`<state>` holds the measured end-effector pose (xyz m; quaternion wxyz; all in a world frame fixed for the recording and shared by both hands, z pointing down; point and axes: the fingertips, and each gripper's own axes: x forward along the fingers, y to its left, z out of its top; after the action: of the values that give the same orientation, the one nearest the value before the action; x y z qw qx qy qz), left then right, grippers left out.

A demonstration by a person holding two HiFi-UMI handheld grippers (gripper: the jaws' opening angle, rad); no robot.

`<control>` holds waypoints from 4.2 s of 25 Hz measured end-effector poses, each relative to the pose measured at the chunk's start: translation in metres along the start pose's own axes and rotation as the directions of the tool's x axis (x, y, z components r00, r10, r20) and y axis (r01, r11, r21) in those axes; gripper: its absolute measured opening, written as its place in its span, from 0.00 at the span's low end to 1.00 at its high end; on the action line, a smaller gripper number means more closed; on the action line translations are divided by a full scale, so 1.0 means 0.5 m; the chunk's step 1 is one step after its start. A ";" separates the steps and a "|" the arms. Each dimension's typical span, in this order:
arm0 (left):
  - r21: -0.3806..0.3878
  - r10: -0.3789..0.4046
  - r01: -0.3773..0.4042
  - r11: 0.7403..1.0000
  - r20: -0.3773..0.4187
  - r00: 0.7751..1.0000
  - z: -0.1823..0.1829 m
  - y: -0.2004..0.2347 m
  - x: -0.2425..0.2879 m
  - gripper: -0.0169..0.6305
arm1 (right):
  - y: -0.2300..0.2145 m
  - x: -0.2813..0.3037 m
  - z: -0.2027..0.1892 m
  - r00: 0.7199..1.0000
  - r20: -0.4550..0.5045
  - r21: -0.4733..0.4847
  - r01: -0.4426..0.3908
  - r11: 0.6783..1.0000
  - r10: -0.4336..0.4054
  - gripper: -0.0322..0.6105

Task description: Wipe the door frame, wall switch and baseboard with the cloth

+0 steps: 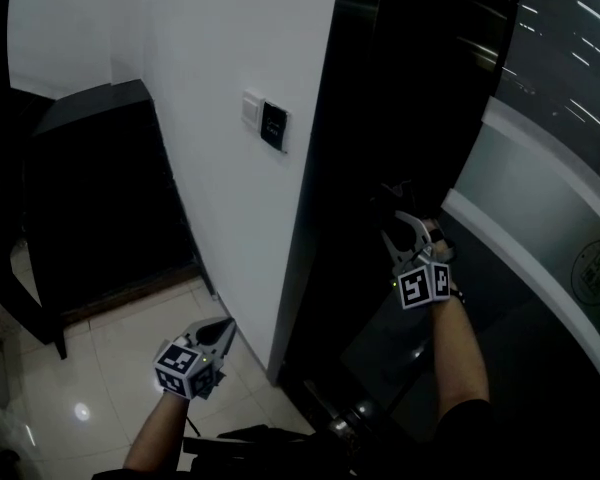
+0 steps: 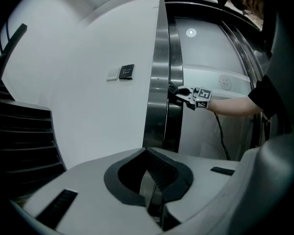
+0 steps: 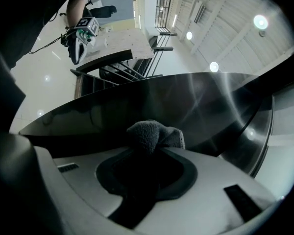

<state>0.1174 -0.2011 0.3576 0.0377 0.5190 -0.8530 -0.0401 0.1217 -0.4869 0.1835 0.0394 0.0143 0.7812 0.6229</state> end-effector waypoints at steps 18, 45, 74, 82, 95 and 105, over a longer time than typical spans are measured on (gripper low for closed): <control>-0.002 0.001 -0.002 1.000 -0.044 0.999 -0.021 -0.016 0.011 0.03 | 0.121 -0.005 -0.036 0.999 -0.003 0.102 -0.045 0.994 0.046 0.18; -0.087 0.014 -0.023 0.996 -0.105 0.994 -0.079 -0.019 0.007 0.03 | 0.370 -0.012 -0.088 0.964 -0.045 0.177 -0.252 0.951 0.264 0.18; -0.093 0.077 -0.093 0.991 -0.162 0.984 -0.126 0.026 -0.062 0.03 | 0.576 -0.038 -0.120 0.873 -0.131 0.217 -0.437 0.873 0.469 0.18; -0.090 -0.001 -0.009 0.996 -0.109 0.994 -0.103 0.004 -0.028 0.03 | 0.211 -0.086 -0.024 0.991 -0.046 0.119 -0.117 0.986 0.123 0.18; -0.067 0.017 -0.015 0.998 0.036 0.999 -0.013 0.040 -0.035 0.03 | -0.226 -0.029 0.158 0.972 0.136 -0.022 0.195 0.981 -0.190 0.18; -0.048 0.027 -0.028 0.998 -0.007 1.000 -0.026 0.045 -0.058 0.03 | -0.095 -0.001 0.122 0.995 0.075 -0.111 0.070 0.991 -0.062 0.18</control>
<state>0.1120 -0.1655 0.3721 0.0535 0.5064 -0.8587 -0.0585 0.1285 -0.4382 0.1238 0.0888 0.0083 0.7426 0.6638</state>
